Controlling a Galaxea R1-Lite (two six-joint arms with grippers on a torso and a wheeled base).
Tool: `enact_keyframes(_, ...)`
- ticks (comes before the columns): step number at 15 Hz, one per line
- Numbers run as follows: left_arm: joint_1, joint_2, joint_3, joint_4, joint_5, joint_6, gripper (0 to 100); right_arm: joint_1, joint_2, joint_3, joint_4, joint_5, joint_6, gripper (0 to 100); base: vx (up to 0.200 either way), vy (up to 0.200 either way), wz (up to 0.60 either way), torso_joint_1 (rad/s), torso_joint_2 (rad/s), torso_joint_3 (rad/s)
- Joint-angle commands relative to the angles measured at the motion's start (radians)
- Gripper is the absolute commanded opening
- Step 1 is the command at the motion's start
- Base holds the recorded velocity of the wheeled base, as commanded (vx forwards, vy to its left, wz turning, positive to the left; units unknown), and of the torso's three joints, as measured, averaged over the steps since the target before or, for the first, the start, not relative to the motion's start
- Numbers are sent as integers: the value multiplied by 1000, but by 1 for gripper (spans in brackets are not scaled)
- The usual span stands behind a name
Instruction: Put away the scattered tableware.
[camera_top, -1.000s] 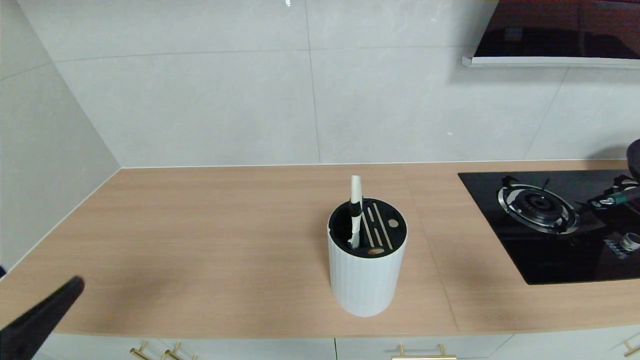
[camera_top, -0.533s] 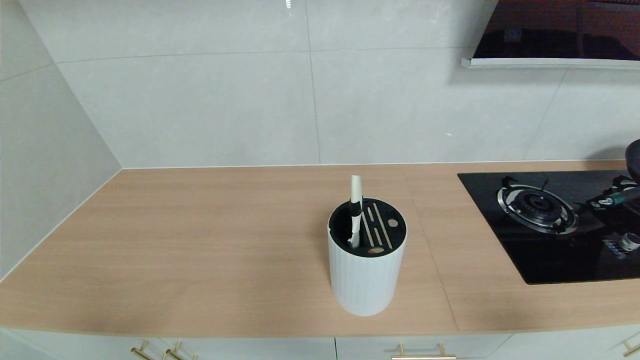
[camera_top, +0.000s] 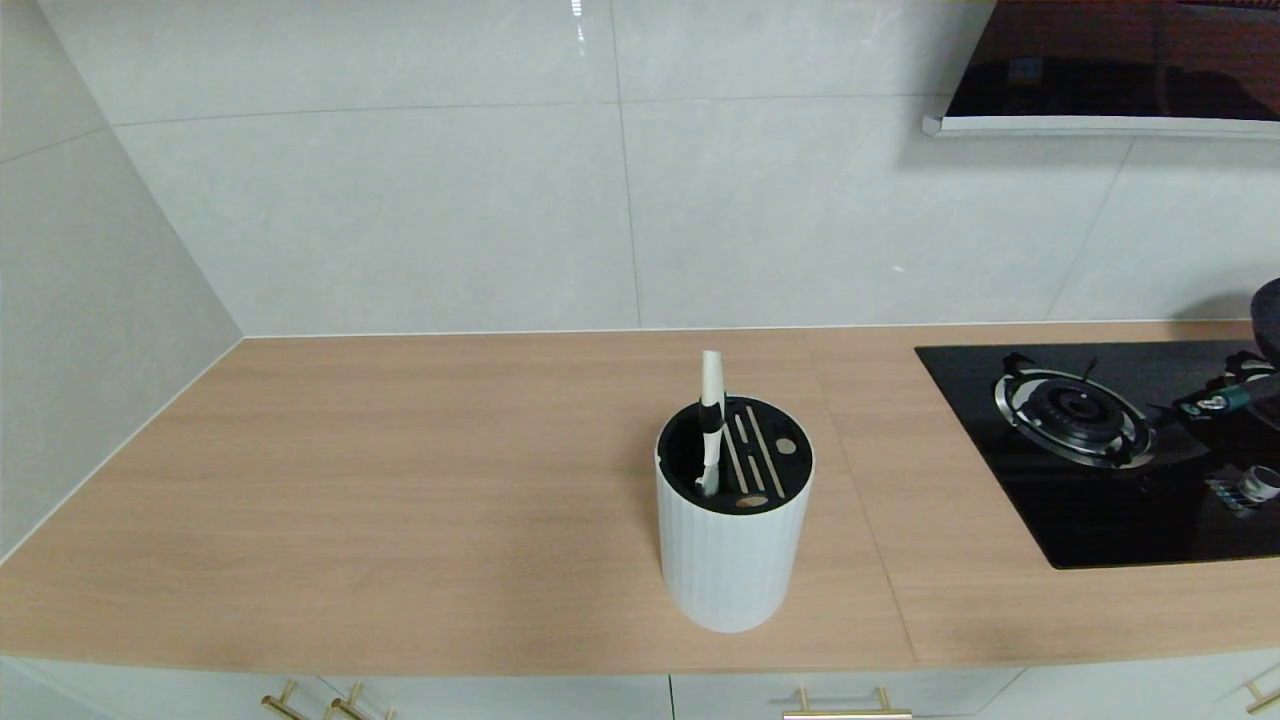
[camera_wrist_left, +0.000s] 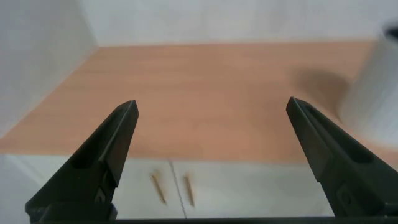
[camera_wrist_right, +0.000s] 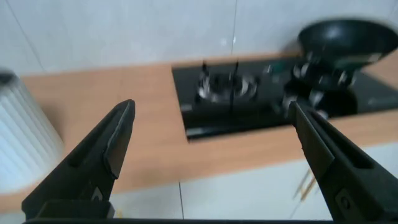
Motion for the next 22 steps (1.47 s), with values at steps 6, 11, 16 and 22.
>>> enact_keyframes(6,0,-2,13,8,-16,-14,100,3,-1,53,-3,53,-13,100,0,0,0,0,0,0)
enact_keyframes(11,0,-2,13,8,-16,-27,100,2,-1,52,-7,25,-111,100,0,0,0,0,0,0)
enact_keyframes(16,0,-2,13,8,-16,-28,100,5,-3,53,-4,96,-36,100,0,0,0,0,0,0)
enact_keyframes(22,0,-2,12,8,-16,-28,100,5,-4,53,45,139,4,100,0,0,0,0,0,0)
